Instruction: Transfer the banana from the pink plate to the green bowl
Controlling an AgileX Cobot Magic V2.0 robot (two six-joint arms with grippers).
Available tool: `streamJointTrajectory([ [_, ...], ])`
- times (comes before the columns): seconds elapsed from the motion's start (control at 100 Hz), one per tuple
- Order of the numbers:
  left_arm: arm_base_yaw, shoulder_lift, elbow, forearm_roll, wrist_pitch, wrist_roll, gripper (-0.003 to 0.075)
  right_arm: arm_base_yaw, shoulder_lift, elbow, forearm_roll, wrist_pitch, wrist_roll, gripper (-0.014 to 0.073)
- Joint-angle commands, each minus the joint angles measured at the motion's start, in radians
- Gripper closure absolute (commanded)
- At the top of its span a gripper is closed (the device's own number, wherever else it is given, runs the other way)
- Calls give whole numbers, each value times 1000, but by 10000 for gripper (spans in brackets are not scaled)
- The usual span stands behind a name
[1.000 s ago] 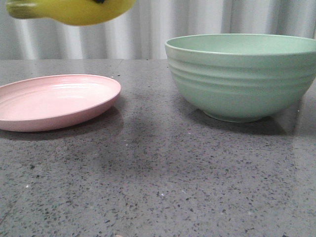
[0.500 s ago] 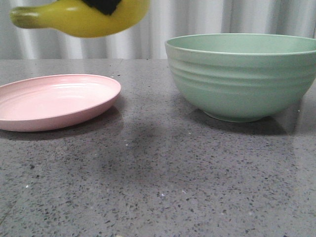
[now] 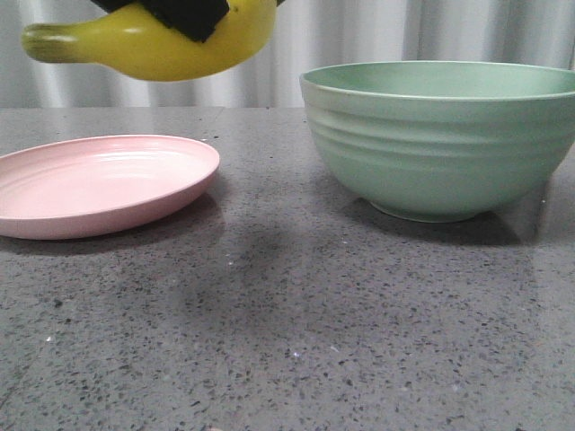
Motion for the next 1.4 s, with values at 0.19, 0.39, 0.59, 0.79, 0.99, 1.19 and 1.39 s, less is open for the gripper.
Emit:
streamJointTrajectory([
  [0.19, -7, -24, -36, -22, -49, 3, 556, -1, -41, -34, 22, -16, -44, 665],
  [0.39, -7, -24, -72, -11, -17, 3, 281, -28, -61, -34, 12, -52, -44, 665],
  [0.59, -7, -73, -148, 28, 6, -9, 274, -175, -124, -36, 4, -65, -44, 665],
  [0.79, -7, -112, -177, 31, -3, -9, 276, -313, -157, -38, -129, -53, -52, 665],
  [0.99, -7, -117, -177, 31, -35, -9, 276, -331, -129, -38, -246, -73, -52, 627],
  [1.19, -7, -117, -177, 31, -57, -13, 276, -331, -78, -38, -284, -41, -52, 342],
  [1.39, -7, -117, -177, 23, -91, -15, 276, -331, -51, -38, -284, -32, -52, 286],
])
